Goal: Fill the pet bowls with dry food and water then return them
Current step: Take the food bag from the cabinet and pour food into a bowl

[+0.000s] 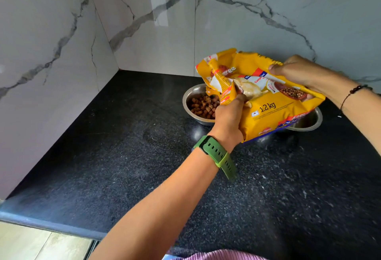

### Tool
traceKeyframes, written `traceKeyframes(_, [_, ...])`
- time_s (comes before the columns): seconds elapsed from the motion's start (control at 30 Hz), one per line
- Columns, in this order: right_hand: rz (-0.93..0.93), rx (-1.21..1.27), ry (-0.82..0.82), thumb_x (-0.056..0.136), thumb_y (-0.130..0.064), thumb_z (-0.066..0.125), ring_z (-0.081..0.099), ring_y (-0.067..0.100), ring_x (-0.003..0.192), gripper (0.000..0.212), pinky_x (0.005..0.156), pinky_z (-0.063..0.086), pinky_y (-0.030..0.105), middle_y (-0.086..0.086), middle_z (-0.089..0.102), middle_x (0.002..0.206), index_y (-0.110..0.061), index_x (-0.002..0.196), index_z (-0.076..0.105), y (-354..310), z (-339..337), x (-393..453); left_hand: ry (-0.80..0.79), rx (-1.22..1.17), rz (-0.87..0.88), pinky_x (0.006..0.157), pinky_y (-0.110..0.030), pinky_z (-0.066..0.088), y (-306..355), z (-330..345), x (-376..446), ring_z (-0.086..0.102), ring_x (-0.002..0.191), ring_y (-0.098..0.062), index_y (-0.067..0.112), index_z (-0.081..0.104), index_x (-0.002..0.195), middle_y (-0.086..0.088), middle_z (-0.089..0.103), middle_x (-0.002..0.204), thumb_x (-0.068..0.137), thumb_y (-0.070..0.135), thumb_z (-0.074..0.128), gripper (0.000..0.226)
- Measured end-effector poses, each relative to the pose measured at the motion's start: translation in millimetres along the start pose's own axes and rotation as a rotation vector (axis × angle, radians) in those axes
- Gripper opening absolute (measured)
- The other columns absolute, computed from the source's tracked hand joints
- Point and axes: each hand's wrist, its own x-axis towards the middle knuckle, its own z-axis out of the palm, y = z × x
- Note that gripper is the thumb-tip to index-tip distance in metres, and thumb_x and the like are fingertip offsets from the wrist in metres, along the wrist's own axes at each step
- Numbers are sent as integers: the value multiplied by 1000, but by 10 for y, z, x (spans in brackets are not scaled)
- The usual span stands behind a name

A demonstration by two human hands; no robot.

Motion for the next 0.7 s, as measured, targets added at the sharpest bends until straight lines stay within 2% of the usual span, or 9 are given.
traceKeyframes(0.07, [-2,-20,0,92,-42,52,59,30,71,42,56,43,29,26,61,94,-1,93,60,12,6,17,-3,8,-17,87,-49,53,-9,-6,-12,65,98,-35,13,52,111,-19,65,117,87,21,65,28])
traceKeyframes(0.13, [10,1,-3,92,-43,51,60,31,71,47,59,44,30,31,64,105,3,98,60,44,12,13,-1,13,-10,86,-48,53,-25,-9,-15,64,94,-34,14,51,106,-19,65,116,87,20,65,23])
traceKeyframes(0.27, [26,5,-21,93,-43,49,61,32,71,48,60,44,30,31,64,107,2,105,60,53,23,-6,8,9,-17,89,-49,52,5,-29,-11,64,99,-35,17,49,88,-18,65,113,88,20,64,15])
traceKeyframes(0.37, [-8,27,13,92,-45,50,61,36,72,50,61,41,31,35,62,108,4,99,61,36,23,-28,17,19,21,89,-52,53,-39,-23,2,65,104,-37,19,52,88,-18,66,117,87,21,65,14])
traceKeyframes(0.43, [-38,43,66,86,-50,52,62,49,81,64,67,35,33,38,58,110,12,97,58,44,14,-4,44,10,103,88,-55,53,-72,-15,12,66,101,-37,20,55,93,-18,66,116,84,20,67,15])
traceKeyframes(0.47, [-47,45,78,84,-50,52,61,50,86,66,67,33,32,38,60,106,14,98,57,42,11,11,53,2,123,88,-55,54,-75,-13,16,66,100,-37,19,55,94,-18,67,115,84,20,68,16])
traceKeyframes(0.53, [-45,-1,50,89,-45,53,59,41,79,55,63,33,31,32,61,92,9,92,59,18,18,-14,52,-10,71,89,-53,53,-66,-21,11,66,101,-37,18,52,89,-18,66,115,84,20,68,16])
traceKeyframes(0.57, [-39,-30,32,92,-42,52,59,36,79,51,61,35,31,30,60,92,9,94,59,9,21,-28,39,-11,25,89,-51,53,-58,-24,3,65,101,-37,18,50,86,-18,65,113,85,20,67,17])
traceKeyframes(0.7, [-20,10,13,93,-41,51,61,34,75,52,63,46,35,36,61,108,9,102,60,38,30,-34,16,22,0,88,-50,53,-58,-32,6,64,95,-35,19,48,81,-17,65,108,87,19,65,18])
